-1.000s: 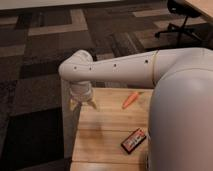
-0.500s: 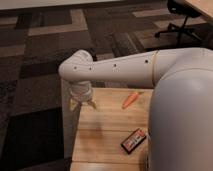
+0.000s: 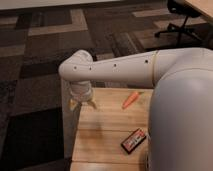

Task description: Move the arm in a circular motion

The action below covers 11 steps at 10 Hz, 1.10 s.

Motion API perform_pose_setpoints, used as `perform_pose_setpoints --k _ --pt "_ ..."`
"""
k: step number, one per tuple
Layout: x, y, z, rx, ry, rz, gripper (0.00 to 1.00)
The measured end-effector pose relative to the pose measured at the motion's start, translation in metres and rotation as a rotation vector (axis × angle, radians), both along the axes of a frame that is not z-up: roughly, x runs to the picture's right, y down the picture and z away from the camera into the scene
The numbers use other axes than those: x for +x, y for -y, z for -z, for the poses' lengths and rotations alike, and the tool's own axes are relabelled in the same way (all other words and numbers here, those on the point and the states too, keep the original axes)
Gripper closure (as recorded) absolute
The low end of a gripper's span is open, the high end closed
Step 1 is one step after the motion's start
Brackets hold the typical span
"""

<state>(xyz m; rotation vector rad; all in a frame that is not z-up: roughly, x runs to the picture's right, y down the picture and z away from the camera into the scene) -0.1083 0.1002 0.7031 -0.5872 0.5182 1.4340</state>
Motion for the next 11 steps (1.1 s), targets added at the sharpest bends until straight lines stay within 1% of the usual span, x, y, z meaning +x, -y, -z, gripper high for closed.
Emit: perform_pose_setpoints --k 2,3,4,5,8,9,11 --pt "-0.001 0.0 0.0 0.0 0.001 -0.001 0.35" --pt "0.0 0.003 -0.003 0.002 -0.002 -0.004 0.35" --pt "-0.001 0.011 -0.01 0.003 -0.002 0.005 0.35" --pt "-0.001 0.014 -0.013 0.005 -0.001 0.011 0.35" --pt "0.006 0.045 -0.032 0.026 0.014 0.032 0.35" --pt "0.018 0.058 -0.043 0.037 0.014 0.036 0.35" --pt "0.054 0.078 -0.061 0.049 0.003 0.049 0.35"
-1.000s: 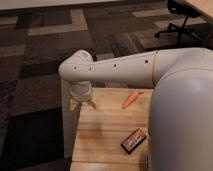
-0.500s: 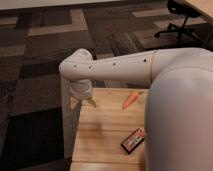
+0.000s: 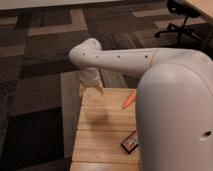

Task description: Move the arm in a circular motion

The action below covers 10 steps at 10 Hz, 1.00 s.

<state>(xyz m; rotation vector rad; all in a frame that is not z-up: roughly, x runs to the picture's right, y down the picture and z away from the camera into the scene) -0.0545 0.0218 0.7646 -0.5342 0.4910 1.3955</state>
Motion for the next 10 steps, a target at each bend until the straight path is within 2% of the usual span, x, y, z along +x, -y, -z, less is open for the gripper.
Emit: perform_pose_setpoints --k 2,3,4,5,7,8,9,10 --pt "0.047 0.022 -0.018 0.015 -0.023 -0.006 0.35" --pt "0.084 0.031 -0.027 0.025 -0.048 -0.031 0.35" --pt "0.099 0.033 -0.029 0.03 -0.058 -0.044 0.35" --pt "0.126 0.031 -0.03 0.037 -0.078 -0.077 0.35" --pt "0.181 0.015 -0.012 0.054 -0.147 -0.162 0.35" --pt "0.213 -0.002 0.005 0.066 -0.201 -0.209 0.35" --pt "0.224 -0.01 0.017 0.077 -0.224 -0.229 0.35" --pt "0.238 -0.033 0.04 0.087 -0.268 -0.253 0.35"
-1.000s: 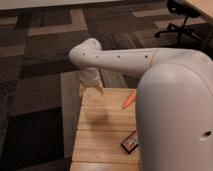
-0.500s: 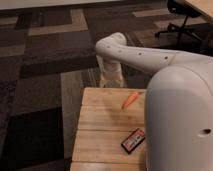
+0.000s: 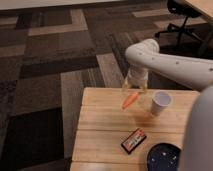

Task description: Move the arm in a circular motion

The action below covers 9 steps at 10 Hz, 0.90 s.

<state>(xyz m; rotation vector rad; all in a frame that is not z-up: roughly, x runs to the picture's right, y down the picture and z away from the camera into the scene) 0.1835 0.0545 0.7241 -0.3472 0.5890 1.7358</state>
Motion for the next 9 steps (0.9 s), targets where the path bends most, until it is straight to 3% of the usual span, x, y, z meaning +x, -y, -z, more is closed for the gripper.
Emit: perform_pose_setpoints --k 1,2,3,5,7,8,9 --pt "-0.001 -0.035 0.036 0.013 -0.049 -0.007 0.35" --pt "-0.013 -0.055 0.057 0.013 -0.065 0.008 0.35" --pt "-0.039 -0.076 0.075 0.003 -0.058 0.052 0.35" --pt "-0.103 -0.1 0.089 -0.046 0.016 0.132 0.35" --pt "-0.205 -0.119 0.092 -0.106 0.182 0.245 0.35" --pt "-0.258 -0.115 0.084 -0.125 0.282 0.33 0.35" --pt "-0.287 -0.103 0.07 -0.123 0.344 0.407 0.35"
